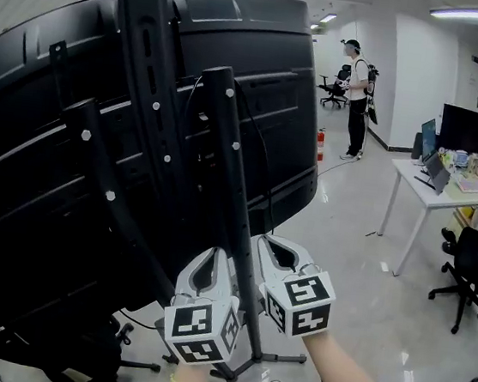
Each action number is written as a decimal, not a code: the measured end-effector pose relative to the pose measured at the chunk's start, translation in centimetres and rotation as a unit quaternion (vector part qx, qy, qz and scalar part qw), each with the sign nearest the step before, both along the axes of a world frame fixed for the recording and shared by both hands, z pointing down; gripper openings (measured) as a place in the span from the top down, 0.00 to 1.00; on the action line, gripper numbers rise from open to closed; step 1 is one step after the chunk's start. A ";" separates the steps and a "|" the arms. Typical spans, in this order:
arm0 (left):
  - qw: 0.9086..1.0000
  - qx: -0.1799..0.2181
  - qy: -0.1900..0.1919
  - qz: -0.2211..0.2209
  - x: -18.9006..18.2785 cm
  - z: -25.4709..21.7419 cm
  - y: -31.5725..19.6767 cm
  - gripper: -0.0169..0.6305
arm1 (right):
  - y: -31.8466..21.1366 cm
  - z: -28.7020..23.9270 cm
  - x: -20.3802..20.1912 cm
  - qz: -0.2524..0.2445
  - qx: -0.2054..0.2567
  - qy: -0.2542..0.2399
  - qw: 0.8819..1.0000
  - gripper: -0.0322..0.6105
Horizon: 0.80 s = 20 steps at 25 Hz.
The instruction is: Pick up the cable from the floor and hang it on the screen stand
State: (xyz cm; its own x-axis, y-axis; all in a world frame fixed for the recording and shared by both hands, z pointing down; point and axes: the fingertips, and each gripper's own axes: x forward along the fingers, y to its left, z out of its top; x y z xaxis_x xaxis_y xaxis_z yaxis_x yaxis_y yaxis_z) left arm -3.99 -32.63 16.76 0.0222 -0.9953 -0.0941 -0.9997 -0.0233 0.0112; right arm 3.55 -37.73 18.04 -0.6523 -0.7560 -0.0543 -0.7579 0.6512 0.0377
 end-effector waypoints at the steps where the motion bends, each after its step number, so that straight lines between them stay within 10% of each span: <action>1: 1.000 -0.006 0.008 0.003 0.1 0.7 0.4 0.96 | 0.4 0.7 0.1 0.000 -0.010 -0.003 1.000 0.95; 20: 0.997 -0.054 0.044 0.013 0.1 5.7 2.7 0.96 | 4.7 4.5 0.4 0.009 -0.035 0.007 0.999 0.95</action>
State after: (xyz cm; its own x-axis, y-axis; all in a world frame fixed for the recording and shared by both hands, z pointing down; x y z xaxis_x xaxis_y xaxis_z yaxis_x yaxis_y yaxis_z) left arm -3.94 -29.96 22.49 0.0453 -0.9989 0.0114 -0.9937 -0.0439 0.1035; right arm 3.99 -33.04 22.55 -0.6390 -0.7692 0.0070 -0.7692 0.6390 0.0033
